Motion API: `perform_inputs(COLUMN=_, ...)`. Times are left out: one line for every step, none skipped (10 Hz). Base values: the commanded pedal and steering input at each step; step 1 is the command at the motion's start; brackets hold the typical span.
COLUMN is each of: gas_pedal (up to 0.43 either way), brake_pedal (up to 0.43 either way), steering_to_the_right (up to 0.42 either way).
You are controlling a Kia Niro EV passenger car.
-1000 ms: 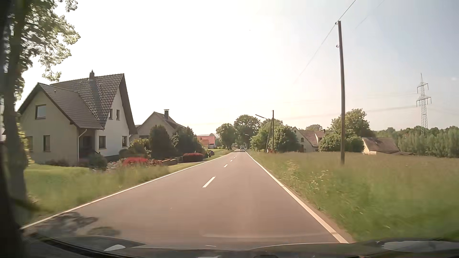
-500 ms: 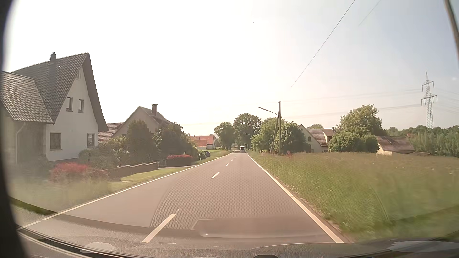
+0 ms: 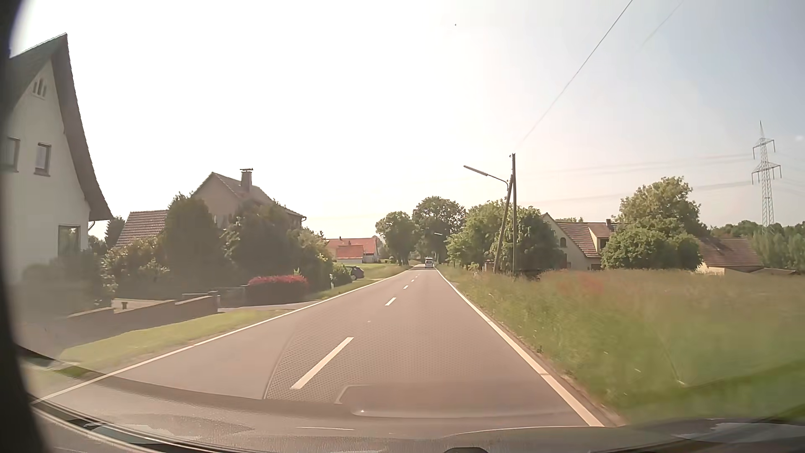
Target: Follow the waypoints while adhering to traffic rules and regulations
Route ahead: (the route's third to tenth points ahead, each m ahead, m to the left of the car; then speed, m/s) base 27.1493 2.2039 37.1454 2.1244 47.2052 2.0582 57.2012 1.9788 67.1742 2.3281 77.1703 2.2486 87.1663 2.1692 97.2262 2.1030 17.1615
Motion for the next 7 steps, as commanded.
perform_inputs(gas_pedal=0.169, brake_pedal=0.000, steering_to_the_right=-0.002)
perform_inputs(gas_pedal=0.169, brake_pedal=0.000, steering_to_the_right=-0.001)
perform_inputs(gas_pedal=0.169, brake_pedal=0.000, steering_to_the_right=-0.001)
perform_inputs(gas_pedal=0.169, brake_pedal=0.000, steering_to_the_right=0.000)
perform_inputs(gas_pedal=0.169, brake_pedal=0.000, steering_to_the_right=0.000)
perform_inputs(gas_pedal=0.169, brake_pedal=0.000, steering_to_the_right=-0.001)
perform_inputs(gas_pedal=0.169, brake_pedal=0.000, steering_to_the_right=-0.001)
